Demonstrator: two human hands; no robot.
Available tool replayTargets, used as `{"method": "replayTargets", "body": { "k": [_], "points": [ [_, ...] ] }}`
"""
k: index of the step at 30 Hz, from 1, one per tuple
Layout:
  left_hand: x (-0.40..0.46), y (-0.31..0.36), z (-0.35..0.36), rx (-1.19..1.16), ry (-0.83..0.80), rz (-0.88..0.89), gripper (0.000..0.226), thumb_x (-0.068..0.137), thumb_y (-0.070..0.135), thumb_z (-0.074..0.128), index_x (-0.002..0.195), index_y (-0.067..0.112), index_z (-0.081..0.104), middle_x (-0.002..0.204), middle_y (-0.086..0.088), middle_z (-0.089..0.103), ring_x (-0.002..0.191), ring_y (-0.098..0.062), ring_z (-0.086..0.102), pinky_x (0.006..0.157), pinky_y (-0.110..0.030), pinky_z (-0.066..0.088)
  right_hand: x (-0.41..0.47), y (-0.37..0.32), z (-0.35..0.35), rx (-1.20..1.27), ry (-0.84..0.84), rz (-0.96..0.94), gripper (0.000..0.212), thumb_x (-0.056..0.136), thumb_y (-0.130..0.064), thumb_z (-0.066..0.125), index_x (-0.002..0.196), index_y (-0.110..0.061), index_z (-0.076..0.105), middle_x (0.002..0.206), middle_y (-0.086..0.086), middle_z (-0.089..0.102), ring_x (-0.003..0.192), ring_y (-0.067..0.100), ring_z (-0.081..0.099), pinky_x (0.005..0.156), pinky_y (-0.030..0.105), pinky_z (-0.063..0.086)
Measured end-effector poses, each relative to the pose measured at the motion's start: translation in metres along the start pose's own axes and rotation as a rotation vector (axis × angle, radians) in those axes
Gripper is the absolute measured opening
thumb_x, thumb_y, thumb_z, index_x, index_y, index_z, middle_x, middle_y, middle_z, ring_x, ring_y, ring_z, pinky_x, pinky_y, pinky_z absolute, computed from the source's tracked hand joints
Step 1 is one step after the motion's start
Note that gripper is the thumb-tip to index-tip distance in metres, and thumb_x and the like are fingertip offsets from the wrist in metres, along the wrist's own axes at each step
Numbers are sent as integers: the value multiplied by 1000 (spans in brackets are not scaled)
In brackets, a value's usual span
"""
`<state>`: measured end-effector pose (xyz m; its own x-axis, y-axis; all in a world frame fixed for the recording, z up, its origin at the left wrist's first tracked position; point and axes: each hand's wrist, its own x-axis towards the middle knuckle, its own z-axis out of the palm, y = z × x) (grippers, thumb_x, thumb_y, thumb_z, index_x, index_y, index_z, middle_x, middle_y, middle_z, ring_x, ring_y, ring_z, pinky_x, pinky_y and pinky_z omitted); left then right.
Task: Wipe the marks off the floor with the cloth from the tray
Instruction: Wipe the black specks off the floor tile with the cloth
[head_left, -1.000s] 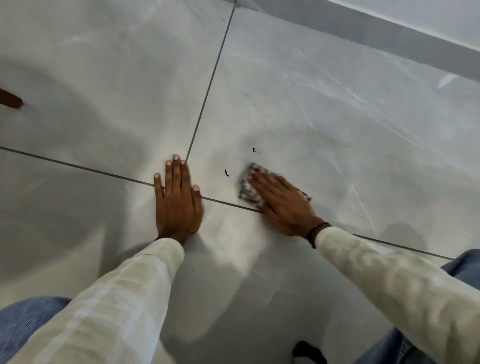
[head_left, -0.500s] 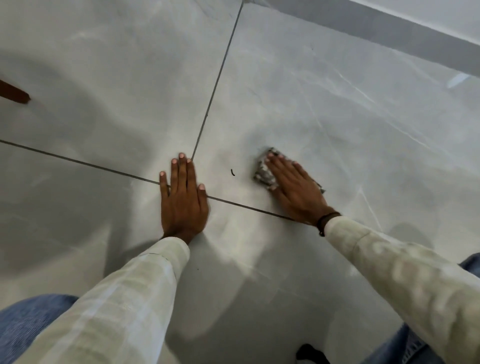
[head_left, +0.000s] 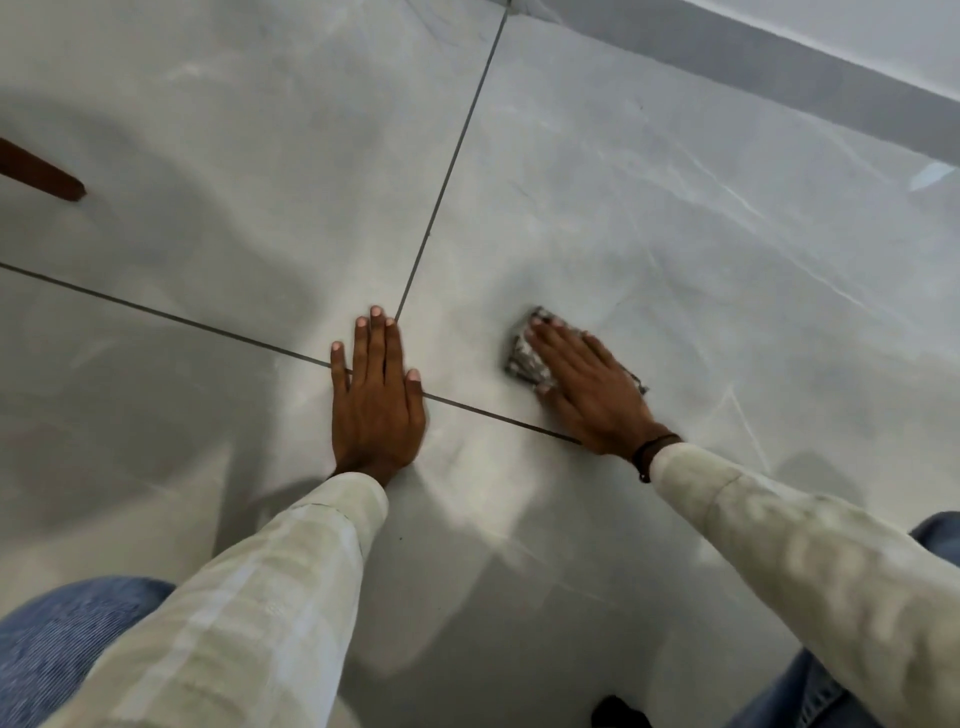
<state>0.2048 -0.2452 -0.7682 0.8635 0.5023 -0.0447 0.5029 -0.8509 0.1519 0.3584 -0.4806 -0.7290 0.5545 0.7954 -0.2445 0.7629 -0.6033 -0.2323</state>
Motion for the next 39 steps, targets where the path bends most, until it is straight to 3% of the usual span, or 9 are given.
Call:
{"method": "replayTargets", "body": {
  "k": [4,10,14,17,25,30,34,36,39],
  "points": [
    [1,2,1,-3,-4,0,70,105,31,31,168,4,15,179,-13,10,167,-29,12,134,-57,13,57,-23,-10,67,66,243,64,112,-36,37,169,-19,15,180,2,10,167,20,7,136,45,10],
    [2,0,3,-6,14,0,70,104,30,32,168,5,17,179,-14,12,167,-29,12,134,-57,12,23,-45,7,-17,-12,-125,63,110,-39,34,169,-20,20,179,-1,17,167,18,12,137,42,11],
    [0,0,3,0,10,-2,70,105,31,31,168,5,16,179,-13,11,168,-28,12,134,-57,13,33,-14,-6,8,23,22,63,111,-38,38,169,-23,19,179,-2,14,166,17,12,135,45,17],
    [3,-2,0,9,28,-7,70,104,31,31,168,5,16,179,-13,11,168,-28,12,134,-57,13,84,-34,-18,40,66,95,63,111,-36,38,169,-19,18,179,2,14,167,20,11,134,46,16],
    [2,-1,5,4,14,11,70,104,30,32,168,6,15,179,-13,11,167,-29,12,134,-57,13,51,-24,0,-76,24,-307,62,109,-36,38,168,-19,24,177,2,24,165,18,19,136,43,17],
    [2,-4,6,4,19,11,70,105,31,31,168,6,16,179,-13,11,167,-29,12,134,-57,13,25,22,-5,77,169,289,60,111,-34,42,167,-21,26,178,1,21,166,18,17,134,48,20],
    [1,-1,5,10,14,1,70,105,31,30,168,6,13,180,-13,10,168,-28,11,134,-56,12,-5,-2,11,166,239,641,65,110,-30,41,169,-17,18,180,4,12,167,20,10,135,47,15],
    [0,0,5,20,14,0,70,105,31,30,168,6,13,180,-13,10,168,-28,11,134,-57,13,-5,-31,18,182,219,665,67,109,-30,41,169,-14,15,179,8,9,167,23,9,136,48,13],
    [1,0,5,23,13,2,71,104,31,31,168,5,13,179,-13,10,167,-29,12,134,-57,13,15,-51,18,179,178,446,67,109,-32,43,168,-14,19,179,7,14,167,23,11,136,46,13]
  ]
}}
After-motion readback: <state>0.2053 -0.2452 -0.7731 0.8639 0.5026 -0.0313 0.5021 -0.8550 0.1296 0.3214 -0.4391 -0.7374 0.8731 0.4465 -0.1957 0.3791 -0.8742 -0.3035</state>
